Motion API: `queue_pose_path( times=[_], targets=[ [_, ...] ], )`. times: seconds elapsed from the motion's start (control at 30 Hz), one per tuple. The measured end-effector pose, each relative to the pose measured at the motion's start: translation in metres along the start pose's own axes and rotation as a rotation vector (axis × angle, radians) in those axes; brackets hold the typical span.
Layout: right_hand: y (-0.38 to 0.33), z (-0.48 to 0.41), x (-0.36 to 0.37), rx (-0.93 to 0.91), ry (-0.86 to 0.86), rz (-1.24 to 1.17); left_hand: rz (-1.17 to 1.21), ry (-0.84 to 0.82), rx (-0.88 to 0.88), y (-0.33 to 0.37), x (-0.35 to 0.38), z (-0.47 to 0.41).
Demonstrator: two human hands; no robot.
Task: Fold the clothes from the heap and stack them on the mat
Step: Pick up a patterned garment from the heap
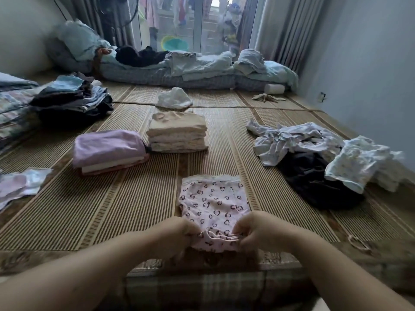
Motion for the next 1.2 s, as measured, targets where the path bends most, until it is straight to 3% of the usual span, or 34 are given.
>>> queue_pose_path(
  times=[0.1,0.23,0.4,0.53,0.67,0.77,0.93,1.0,1.1,1.2],
  targets=[
    [-0.006,-0.011,-0.019,-0.030,0.010,-0.123,0.257,0.030,-0.014,0.008,-0.019,-0.002],
    [-0.008,-0.041,-0.059,-0.051,0.207,-0.393,0.585,0.207,-0.038,0.017,-0.055,-0.025],
    [-0.005,-0.095,-0.082,0.008,0.430,-0.493,0.390,0.488,-0.245,0.002,-0.085,-0.074],
    [0.011,-0.128,-0.068,0.226,0.613,-0.288,0.244,0.471,-0.475,-0.024,-0.079,-0.102],
    [0.037,-0.137,-0.049,0.529,0.585,-0.063,0.220,0.478,-0.561,-0.043,-0.065,-0.101],
    [0.040,-0.139,-0.045,0.581,0.537,-0.032,0.260,0.470,-0.582,-0.043,-0.056,-0.094],
    [0.029,-0.140,-0.049,0.362,0.603,-0.193,0.291,0.412,-0.588,-0.029,-0.050,-0.090],
    [0.029,-0.136,-0.048,0.233,0.628,-0.275,0.446,0.442,-0.512,-0.025,-0.050,-0.089],
    [0.033,-0.135,-0.045,0.122,0.528,-0.289,0.797,0.386,-0.369,-0.027,-0.050,-0.087],
    [0.030,-0.138,-0.054,0.075,0.476,-0.273,0.910,0.303,-0.294,-0.028,-0.063,-0.086]
  ],
)
Point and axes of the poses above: each hand's wrist, its own z-axis away from the middle knuckle, its own x-axis out of the palm, y = z × x, the point moved 2 cm from there along -z, towards the middle knuckle, and after that the axes turned 3 degrees about -y, right-handed, at the moved point
